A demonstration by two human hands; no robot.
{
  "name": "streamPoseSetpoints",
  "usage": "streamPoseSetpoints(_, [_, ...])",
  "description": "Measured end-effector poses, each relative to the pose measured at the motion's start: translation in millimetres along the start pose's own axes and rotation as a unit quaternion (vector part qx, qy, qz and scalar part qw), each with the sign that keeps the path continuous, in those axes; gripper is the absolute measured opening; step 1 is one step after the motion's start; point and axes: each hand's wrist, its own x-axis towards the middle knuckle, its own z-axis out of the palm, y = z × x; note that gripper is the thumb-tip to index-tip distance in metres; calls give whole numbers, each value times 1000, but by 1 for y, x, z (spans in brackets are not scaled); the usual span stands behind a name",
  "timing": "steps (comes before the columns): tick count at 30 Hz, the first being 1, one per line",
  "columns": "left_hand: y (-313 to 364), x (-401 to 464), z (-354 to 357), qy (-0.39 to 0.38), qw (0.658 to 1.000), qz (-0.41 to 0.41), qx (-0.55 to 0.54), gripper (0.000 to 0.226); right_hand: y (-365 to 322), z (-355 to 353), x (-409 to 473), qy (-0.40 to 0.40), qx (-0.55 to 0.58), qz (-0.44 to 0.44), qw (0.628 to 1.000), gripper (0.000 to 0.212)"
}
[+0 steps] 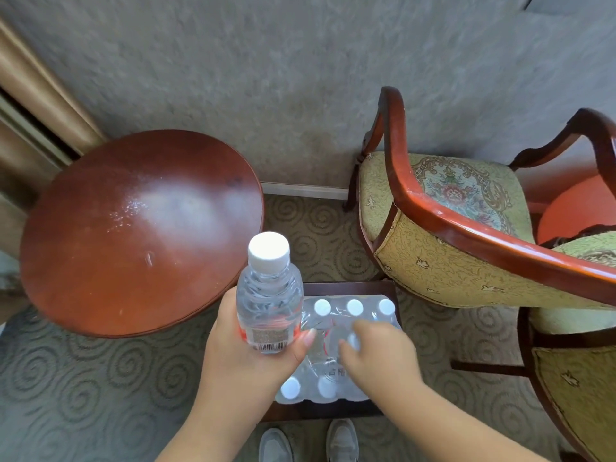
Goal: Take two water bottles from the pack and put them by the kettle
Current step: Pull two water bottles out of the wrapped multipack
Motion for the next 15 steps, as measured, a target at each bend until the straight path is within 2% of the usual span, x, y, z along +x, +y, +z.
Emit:
streamPoseSetpoints(1, [0,1,-1,-2,1000,1,2,76,7,-15,-10,42,60,0,997,27])
streamPoseSetpoints(4, [0,3,-2,-5,1000,-6,-1,75,23,-72,-34,177,214,4,961,10])
streamPoseSetpoints(6, [1,4,-2,-4,1000,-8,-4,74,28,-114,-44,237,267,6,934,10])
streamPoseSetpoints(8, [4,5,-1,-4,1000,-4,-7,73,33,-146,-43,276,273,-2,922,16])
streamPoseSetpoints(10, [9,6,2,-7,1000,1,-13,72,37,-163,-31,287,232,-6,929,21])
streamPoseSetpoints(12, [11,7,6,-13,1000,3,-15,75,38,-162,-15,259,188,-13,947,24])
streamPoseSetpoints(15, [12,8,11,-22,1000,5,-14,77,36,-142,2,237,192,-32,952,25])
